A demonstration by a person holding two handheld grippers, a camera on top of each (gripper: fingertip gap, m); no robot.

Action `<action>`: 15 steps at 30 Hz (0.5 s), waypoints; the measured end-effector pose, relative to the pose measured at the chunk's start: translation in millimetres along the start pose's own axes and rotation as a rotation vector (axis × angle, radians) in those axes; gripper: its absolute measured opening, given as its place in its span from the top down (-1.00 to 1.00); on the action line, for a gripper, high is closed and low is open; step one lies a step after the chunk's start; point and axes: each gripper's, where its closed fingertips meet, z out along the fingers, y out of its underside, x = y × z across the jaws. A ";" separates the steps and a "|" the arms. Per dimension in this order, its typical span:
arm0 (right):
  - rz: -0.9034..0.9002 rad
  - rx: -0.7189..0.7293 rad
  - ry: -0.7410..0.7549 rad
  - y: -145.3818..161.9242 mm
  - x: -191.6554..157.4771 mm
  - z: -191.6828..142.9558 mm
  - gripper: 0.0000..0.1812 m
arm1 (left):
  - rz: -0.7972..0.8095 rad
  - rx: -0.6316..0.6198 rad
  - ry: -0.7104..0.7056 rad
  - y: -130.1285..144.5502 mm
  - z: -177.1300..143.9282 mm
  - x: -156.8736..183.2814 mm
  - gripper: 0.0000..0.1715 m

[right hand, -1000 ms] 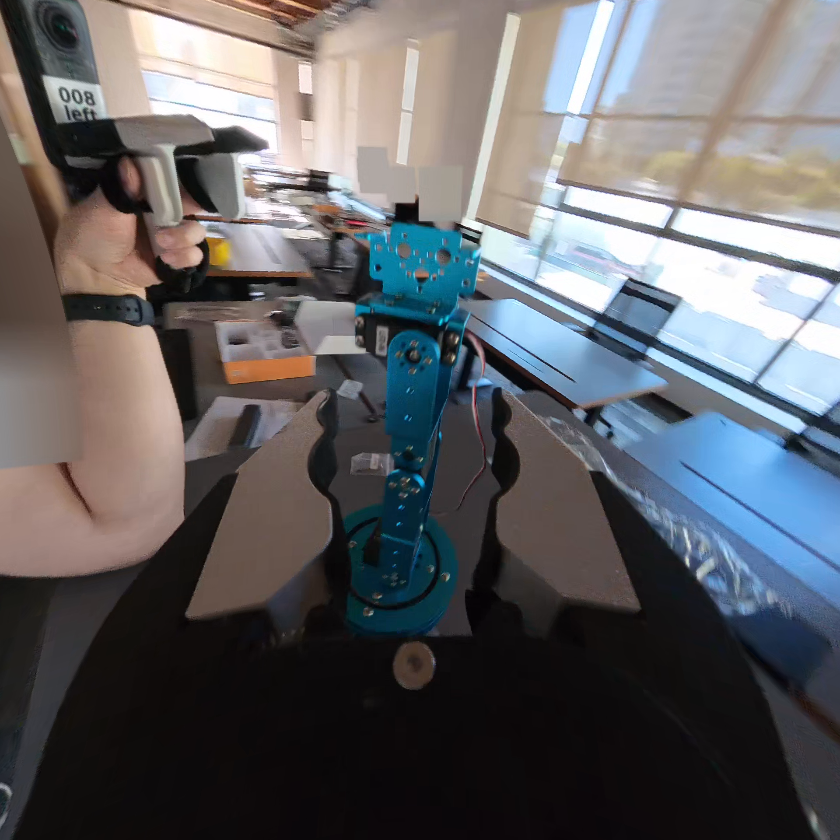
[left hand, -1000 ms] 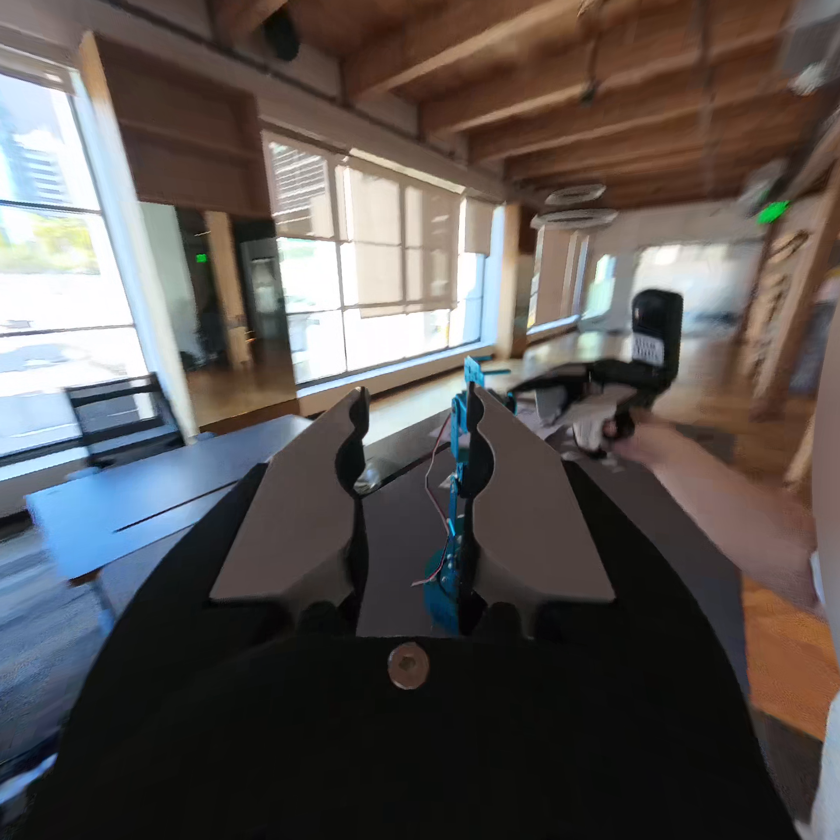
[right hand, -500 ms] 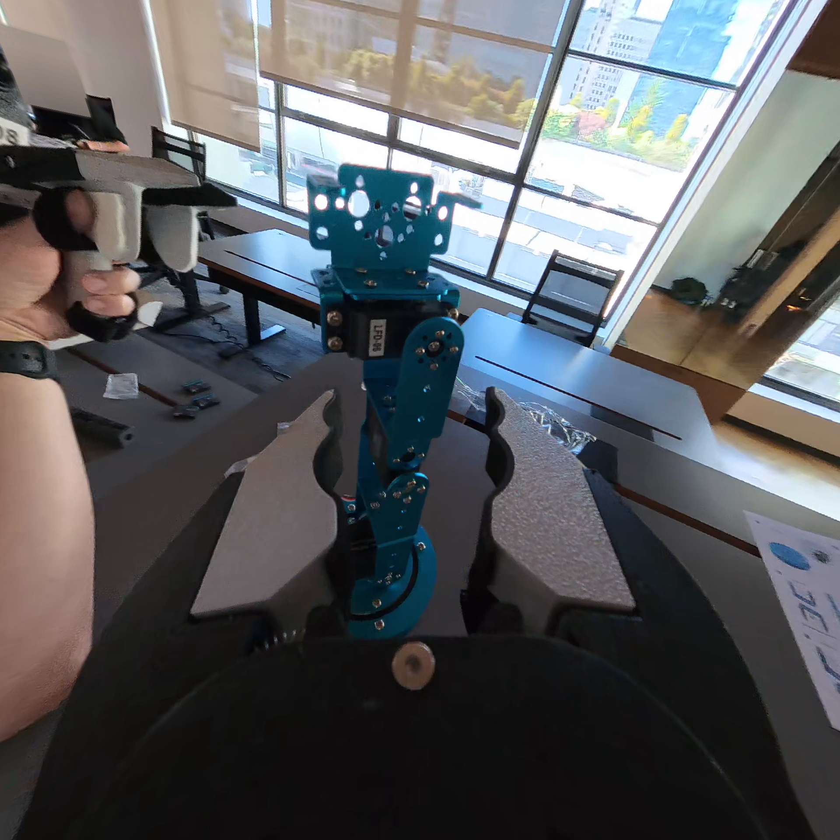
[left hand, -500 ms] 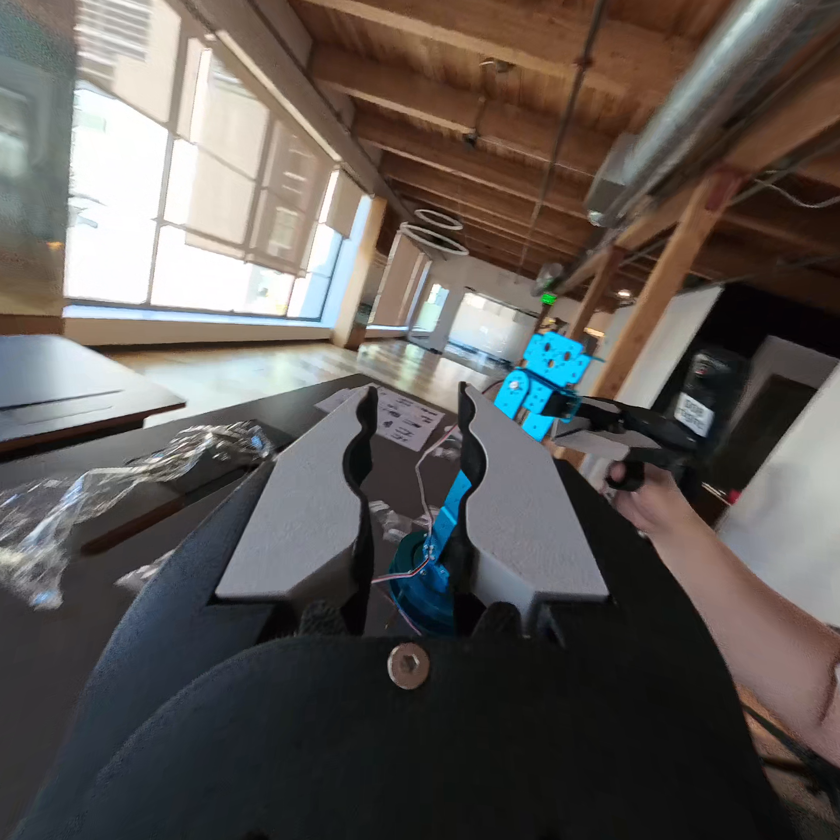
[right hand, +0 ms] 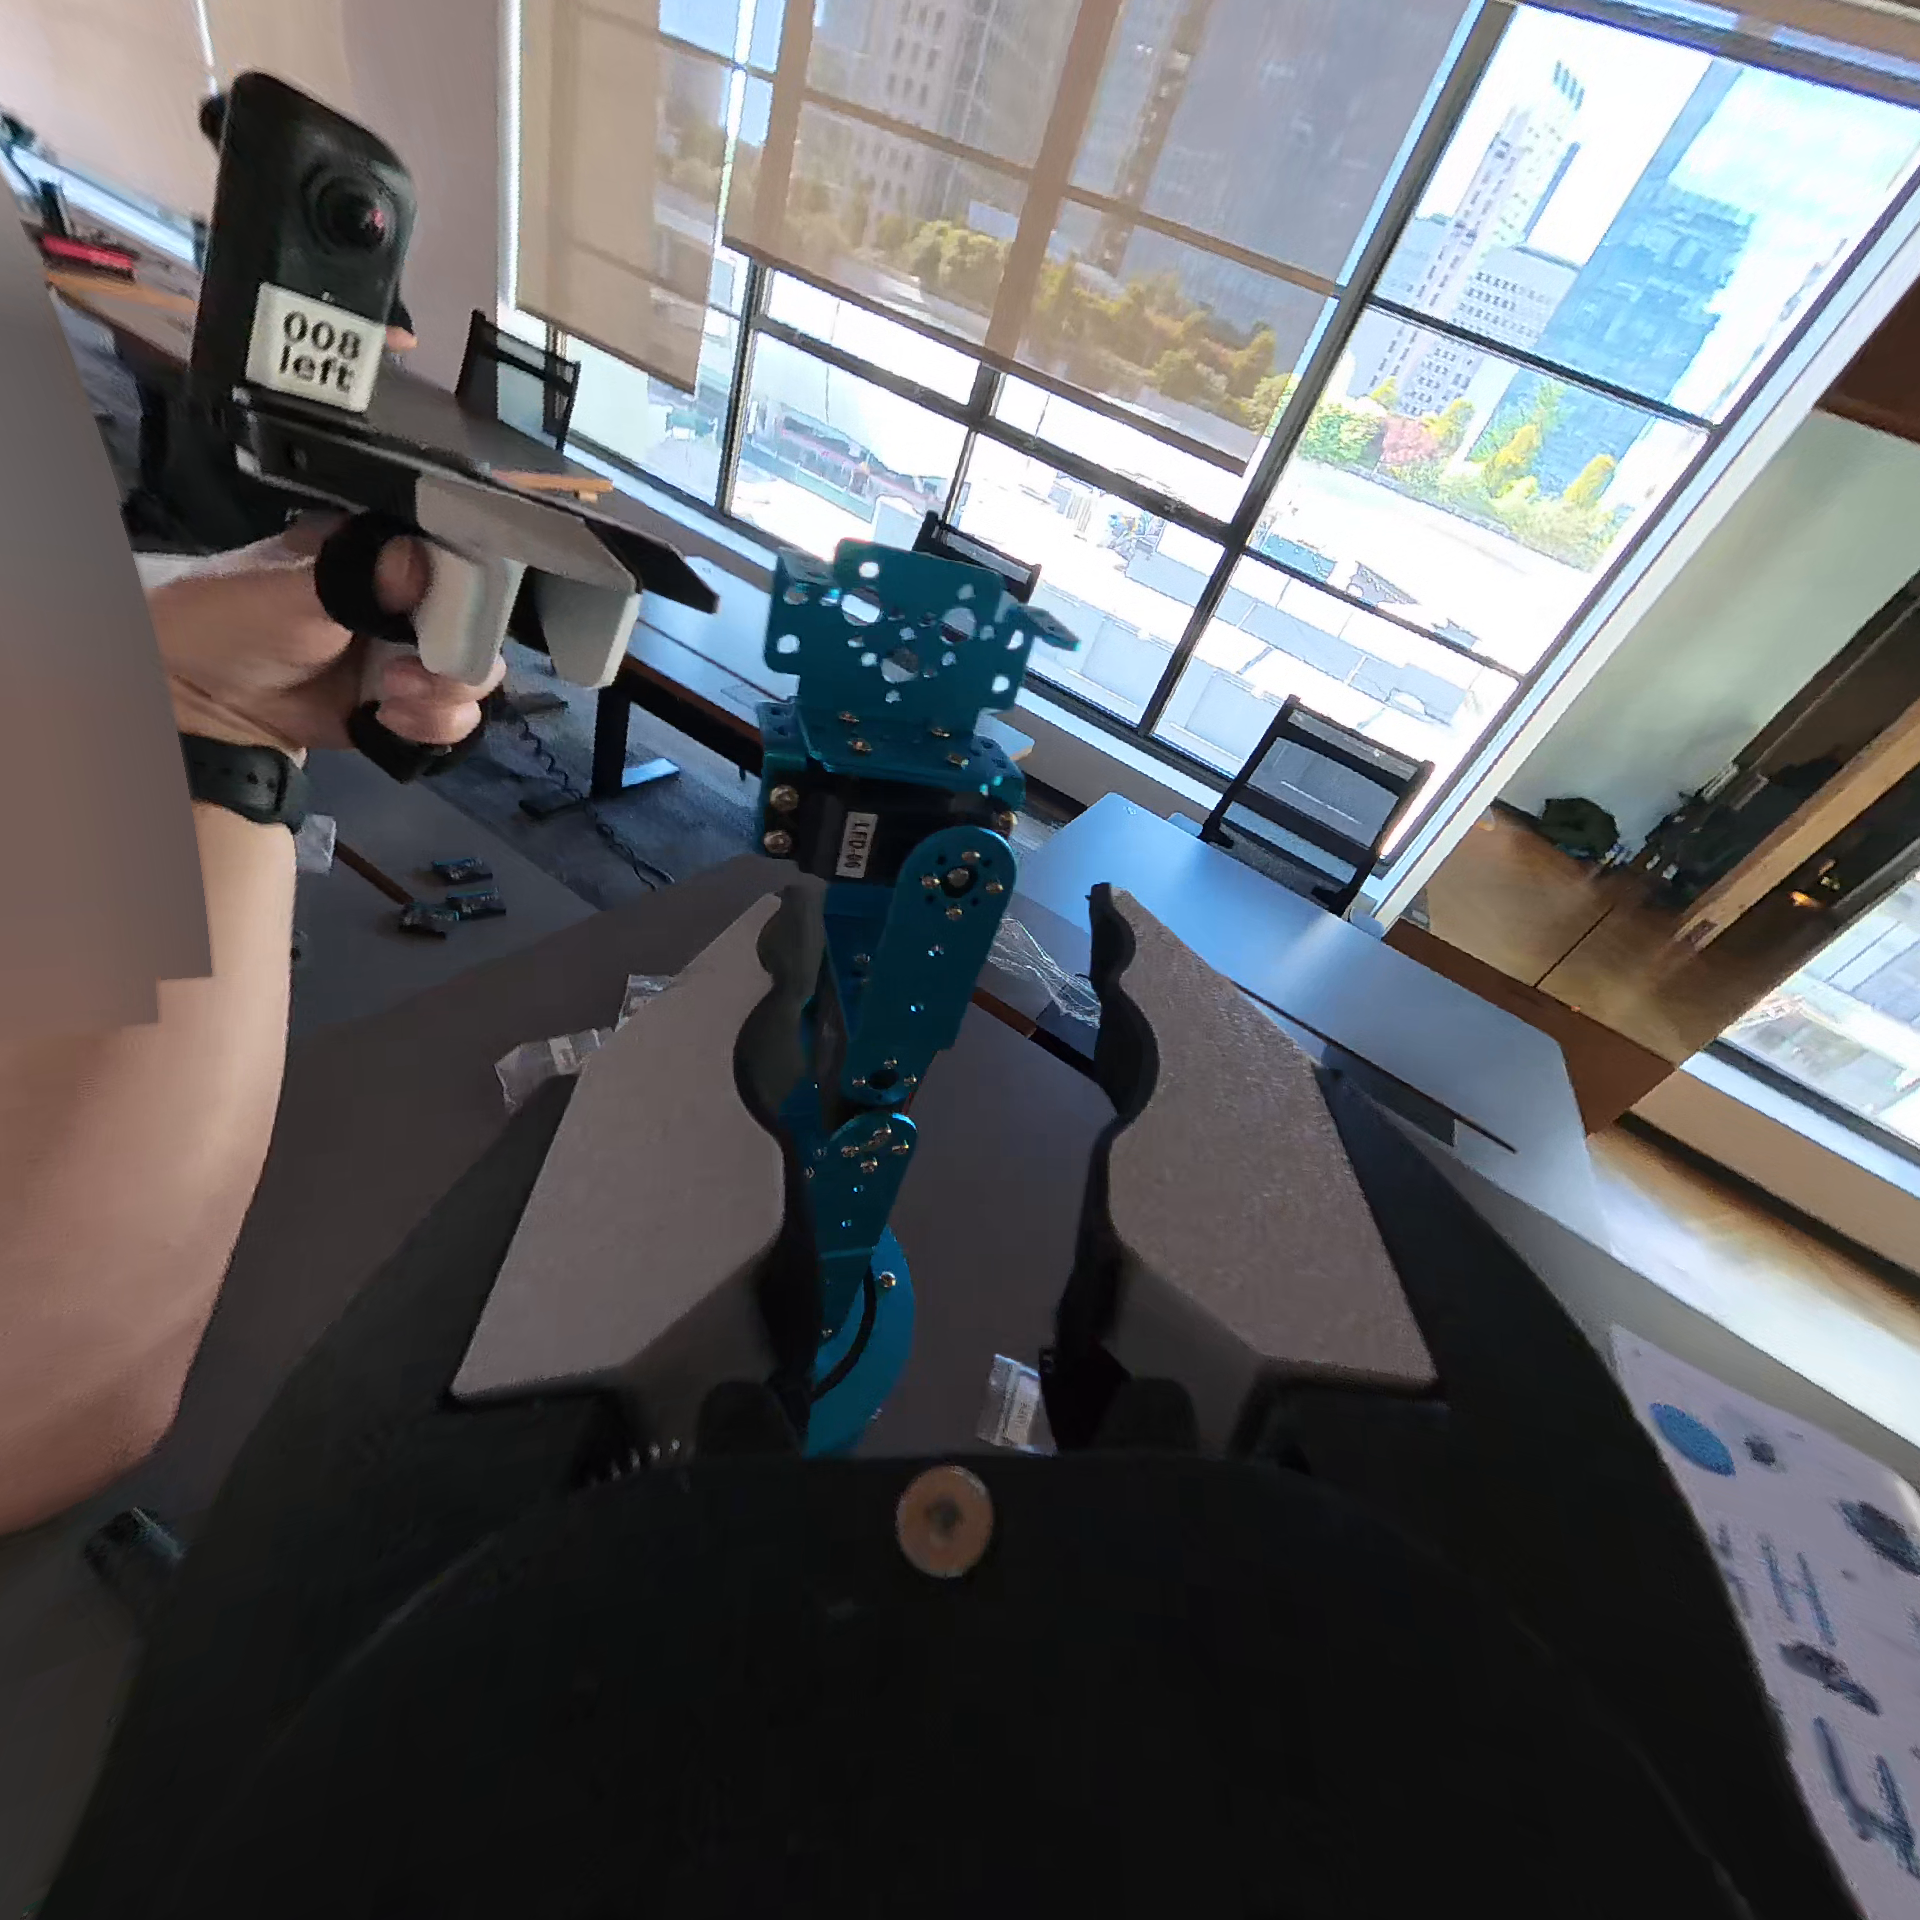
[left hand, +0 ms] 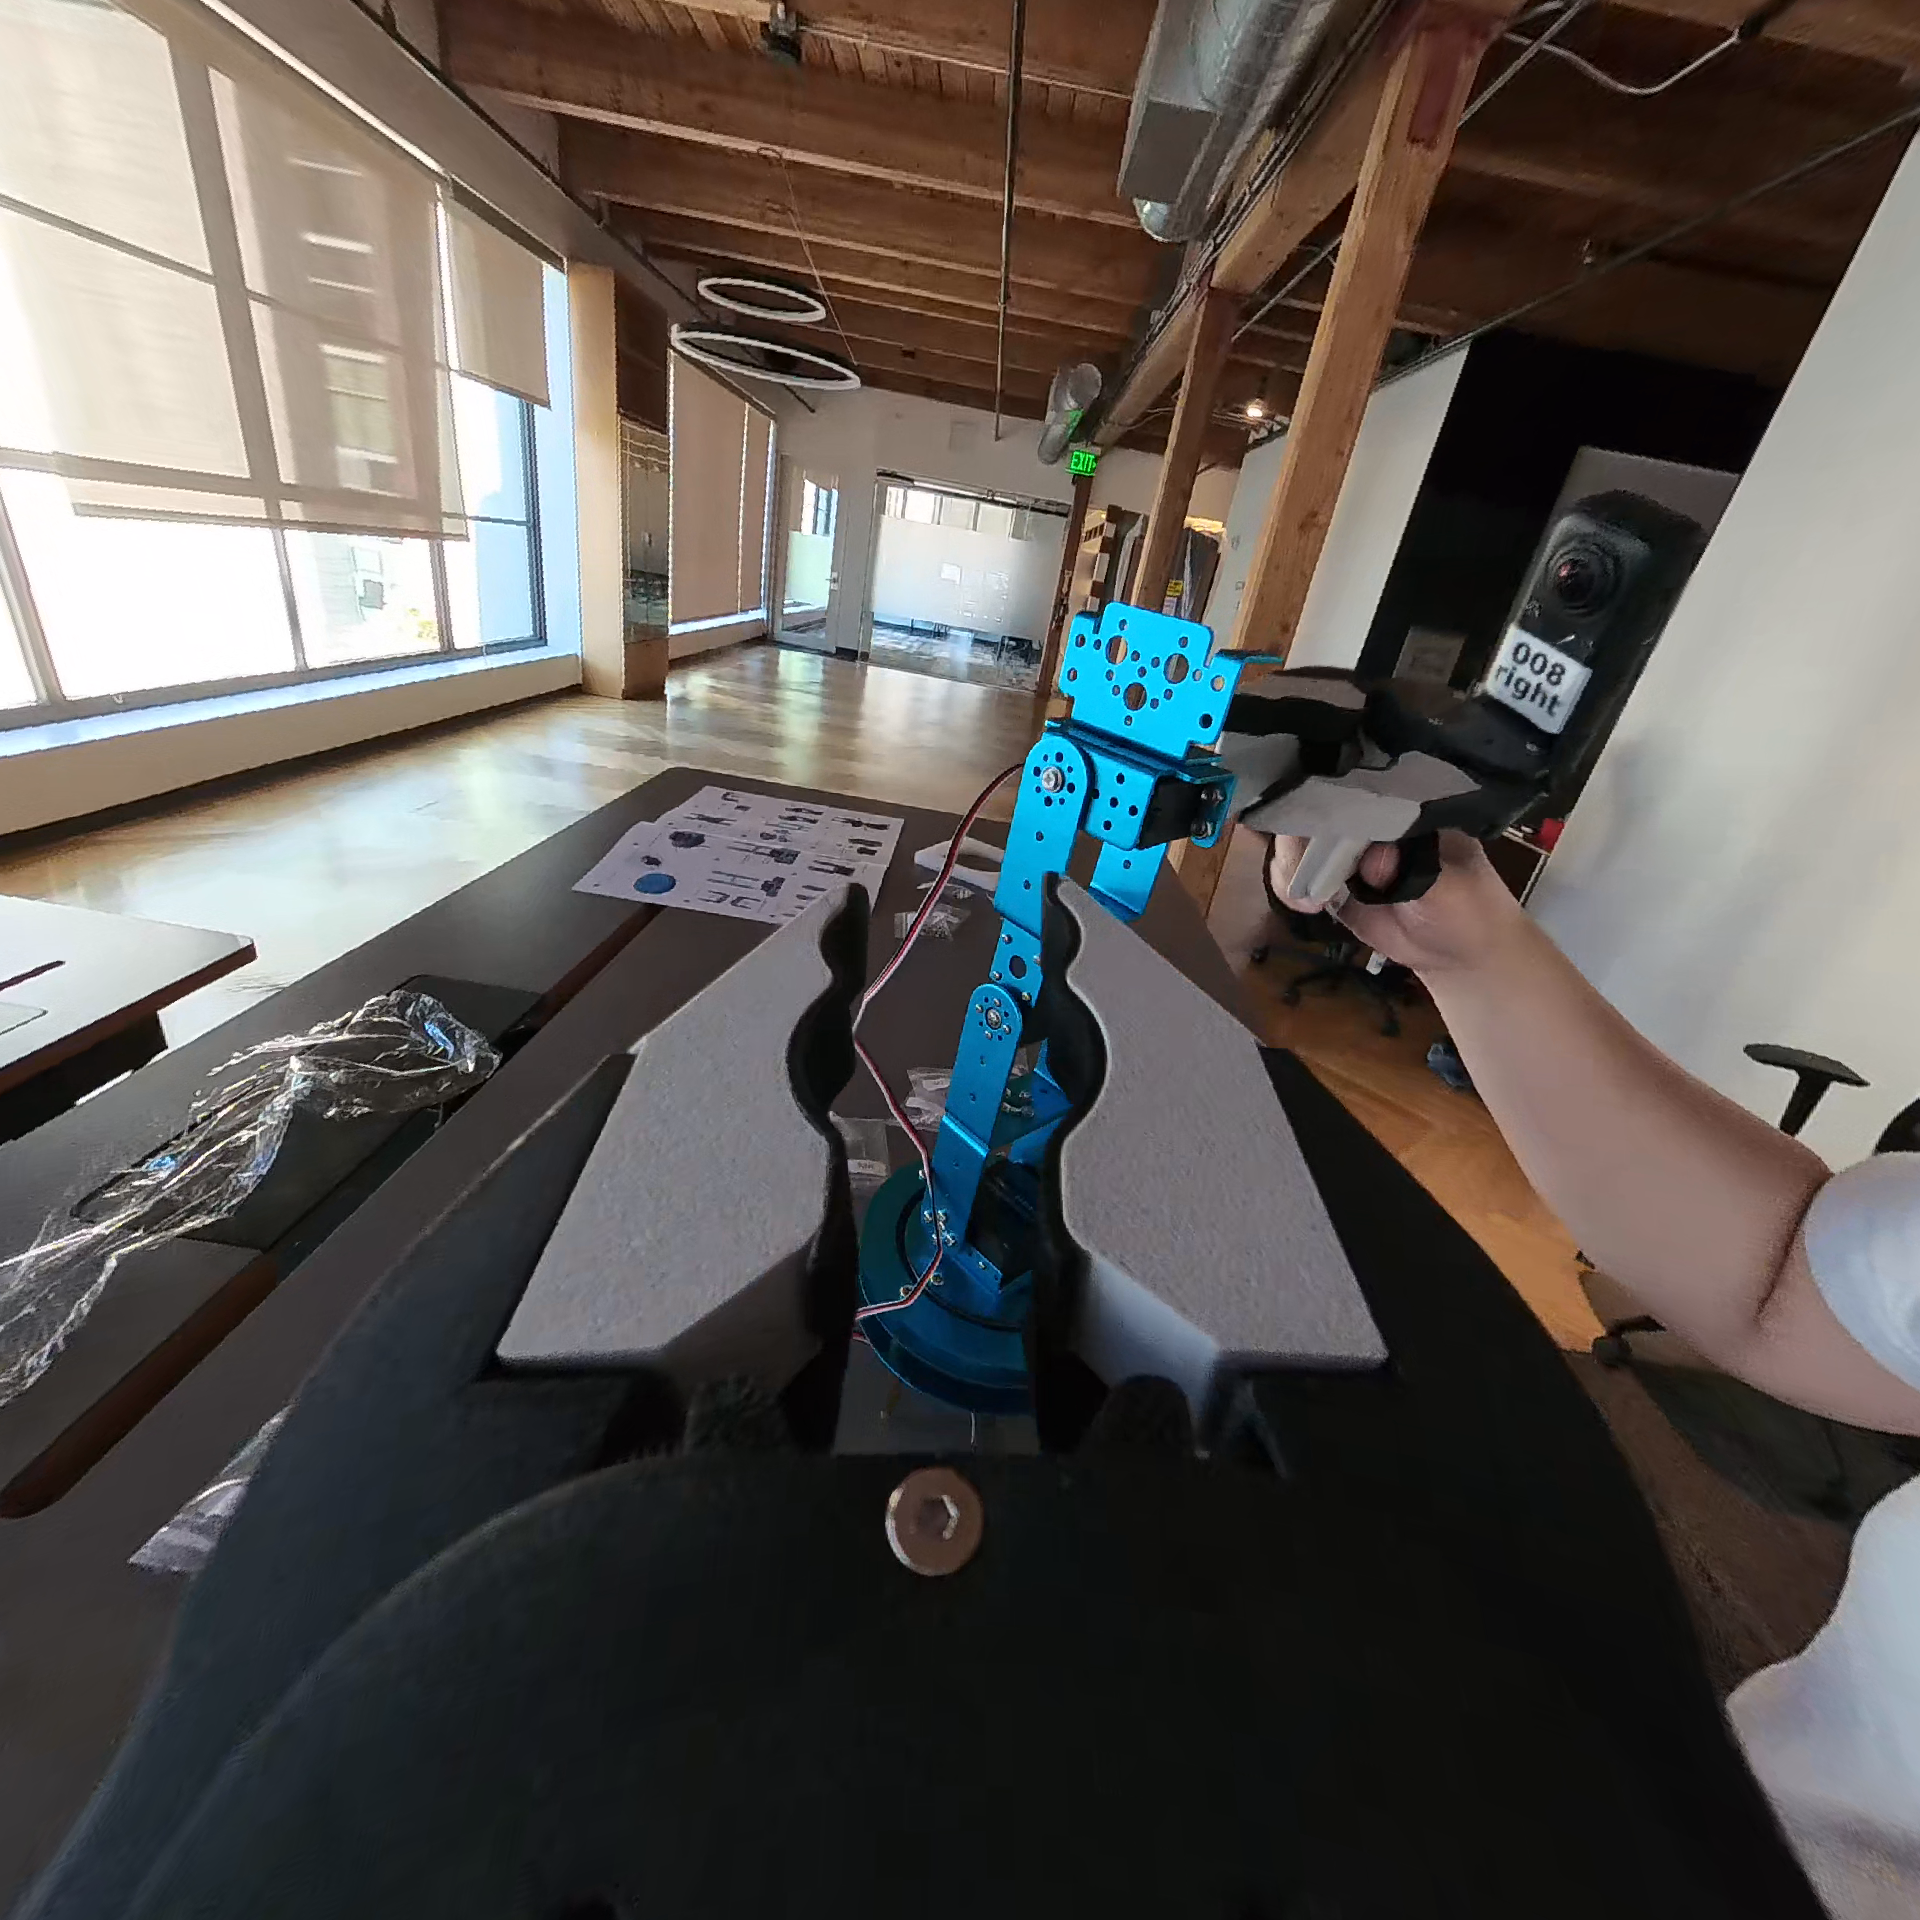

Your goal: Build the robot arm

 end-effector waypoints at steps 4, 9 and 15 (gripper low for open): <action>-0.110 -0.074 -0.030 4.8 -10.6 7.6 0.33 | 0.027 -0.045 -0.024 9.3 -4.5 0.1 0.63; -0.054 -0.077 -0.105 1.3 -21.0 14.3 0.19 | -0.001 0.002 -0.046 7.1 -21.0 -3.8 0.64; 0.010 -0.009 -0.129 -17.7 -12.5 26.6 0.12 | -0.033 0.036 -0.091 8.5 -37.0 -13.2 0.63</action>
